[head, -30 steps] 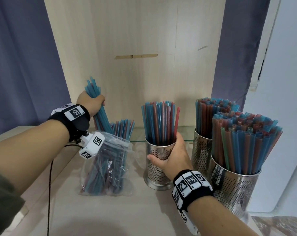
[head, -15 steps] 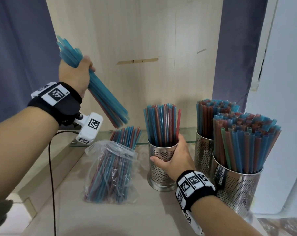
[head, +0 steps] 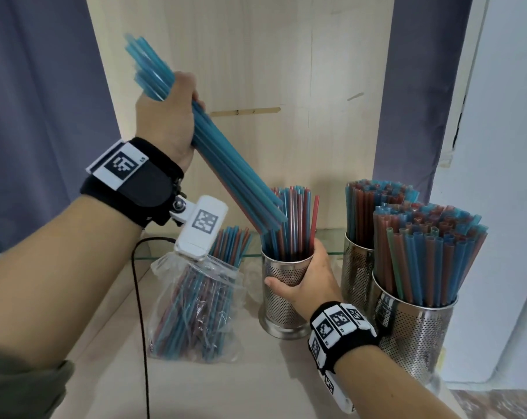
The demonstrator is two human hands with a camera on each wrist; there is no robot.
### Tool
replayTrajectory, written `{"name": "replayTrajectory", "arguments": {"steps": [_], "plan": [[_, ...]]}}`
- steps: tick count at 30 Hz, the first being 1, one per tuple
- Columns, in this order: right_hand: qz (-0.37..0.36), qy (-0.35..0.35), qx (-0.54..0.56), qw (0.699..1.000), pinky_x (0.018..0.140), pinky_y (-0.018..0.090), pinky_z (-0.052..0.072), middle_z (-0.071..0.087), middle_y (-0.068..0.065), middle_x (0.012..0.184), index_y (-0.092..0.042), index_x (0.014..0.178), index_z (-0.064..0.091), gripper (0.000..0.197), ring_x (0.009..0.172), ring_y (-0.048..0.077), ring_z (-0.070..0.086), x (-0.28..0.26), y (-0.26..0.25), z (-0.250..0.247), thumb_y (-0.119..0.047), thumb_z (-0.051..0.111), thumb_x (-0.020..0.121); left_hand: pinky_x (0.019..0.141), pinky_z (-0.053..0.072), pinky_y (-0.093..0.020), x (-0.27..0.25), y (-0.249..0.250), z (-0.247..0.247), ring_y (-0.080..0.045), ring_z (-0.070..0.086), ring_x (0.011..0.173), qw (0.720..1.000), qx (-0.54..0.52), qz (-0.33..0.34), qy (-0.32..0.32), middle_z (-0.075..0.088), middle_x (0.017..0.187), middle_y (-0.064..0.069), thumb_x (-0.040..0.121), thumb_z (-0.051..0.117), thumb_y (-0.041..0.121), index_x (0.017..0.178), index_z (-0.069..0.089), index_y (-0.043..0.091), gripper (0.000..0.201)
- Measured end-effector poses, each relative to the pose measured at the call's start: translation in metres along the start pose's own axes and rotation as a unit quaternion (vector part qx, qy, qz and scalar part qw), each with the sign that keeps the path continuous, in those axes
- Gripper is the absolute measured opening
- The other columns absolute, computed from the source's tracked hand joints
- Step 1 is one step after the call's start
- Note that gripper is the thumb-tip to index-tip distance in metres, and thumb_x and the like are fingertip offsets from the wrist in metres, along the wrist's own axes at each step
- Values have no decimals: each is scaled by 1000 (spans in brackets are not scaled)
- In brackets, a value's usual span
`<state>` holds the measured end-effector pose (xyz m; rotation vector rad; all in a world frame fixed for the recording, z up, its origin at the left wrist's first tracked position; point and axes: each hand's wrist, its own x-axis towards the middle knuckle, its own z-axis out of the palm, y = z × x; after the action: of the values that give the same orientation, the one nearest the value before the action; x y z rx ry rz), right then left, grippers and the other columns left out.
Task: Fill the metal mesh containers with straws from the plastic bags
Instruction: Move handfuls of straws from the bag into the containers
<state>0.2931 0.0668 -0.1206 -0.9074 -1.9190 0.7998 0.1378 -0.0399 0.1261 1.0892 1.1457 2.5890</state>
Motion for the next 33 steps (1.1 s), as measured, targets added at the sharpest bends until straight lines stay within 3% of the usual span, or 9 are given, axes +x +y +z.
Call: {"name": "replayTrajectory", "arguments": {"steps": [5,11,18,23,27,30,33], "plan": [[-1,0,1,1000,107,30,41,48,-11,137,-32,144,28,111,127,9,47,0,0,0,-48,92,54,52,45,-26,-20,-16,16,-15,47,45,999,19,-18,-19,47,53,-1,87,61,12,69,50,13,20],[1,-2,5,1000,109,30,40,47,-11,139,-31,146,26,115,129,9,46,1,0,0,-48,92,54,51,45,-25,-32,-44,19,-14,50,46,998,61,-14,17,52,51,4,83,62,6,77,55,17,14],[12,-3,8,1000,110,30,41,47,-11,140,-29,149,21,121,130,9,46,1,2,2,-51,91,52,55,48,-24,-46,-78,10,-13,54,56,988,150,23,-40,56,69,-6,83,63,8,81,54,15,12],[8,2,-1,1000,109,28,40,46,-10,140,-28,149,21,121,130,8,45,1,2,2,-52,91,53,58,47,-22,-51,-99,8,-11,58,61,979,187,40,-68,58,71,0,83,69,13,82,55,14,14],[9,1,-2,1000,105,24,40,48,-10,138,-28,147,24,118,128,8,47,0,1,2,-51,91,53,56,45,-16,-62,-117,7,-1,56,56,970,224,34,-87,58,69,5,83,71,16,85,57,7,16],[7,5,4,1000,103,20,37,48,-11,137,-28,147,25,117,127,7,47,-1,0,2,-51,91,53,60,52,-27,-72,-133,5,-6,62,62,959,257,30,-113,62,68,8,79,72,26,81,60,9,21],[6,5,4,1000,100,17,35,47,-9,137,-27,147,25,115,126,7,47,-2,-1,0,-49,92,55,75,59,-38,-82,-147,4,-11,69,80,948,283,32,-139,69,85,1,72,72,44,87,64,15,33]]}}
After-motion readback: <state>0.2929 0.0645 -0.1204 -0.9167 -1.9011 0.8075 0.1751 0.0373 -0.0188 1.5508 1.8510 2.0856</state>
